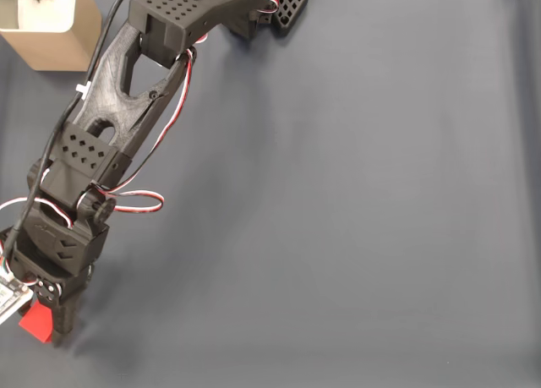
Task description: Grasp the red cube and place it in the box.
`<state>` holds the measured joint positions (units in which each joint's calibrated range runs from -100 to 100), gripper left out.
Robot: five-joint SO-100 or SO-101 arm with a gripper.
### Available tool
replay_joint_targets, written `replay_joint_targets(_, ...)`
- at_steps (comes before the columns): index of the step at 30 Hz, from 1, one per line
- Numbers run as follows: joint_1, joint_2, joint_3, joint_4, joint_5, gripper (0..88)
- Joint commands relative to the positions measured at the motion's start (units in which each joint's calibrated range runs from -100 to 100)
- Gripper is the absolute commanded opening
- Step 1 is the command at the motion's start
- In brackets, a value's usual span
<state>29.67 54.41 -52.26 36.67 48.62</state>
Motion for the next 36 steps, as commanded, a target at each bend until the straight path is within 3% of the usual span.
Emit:
replay_joint_targets(1,-1.05,-6.14,-0.29,0.13,0.68,15.5)
replay_joint_targets(19,-2.05,-12.12,7.83,0.29,3.57,8.9)
replay_joint_targets(24,-1.97,-12.38,8.74,0.29,3.22,11.9)
replay_joint_targets(36,-1.34,-16.02,9.83,-0.12,-0.54,28.6)
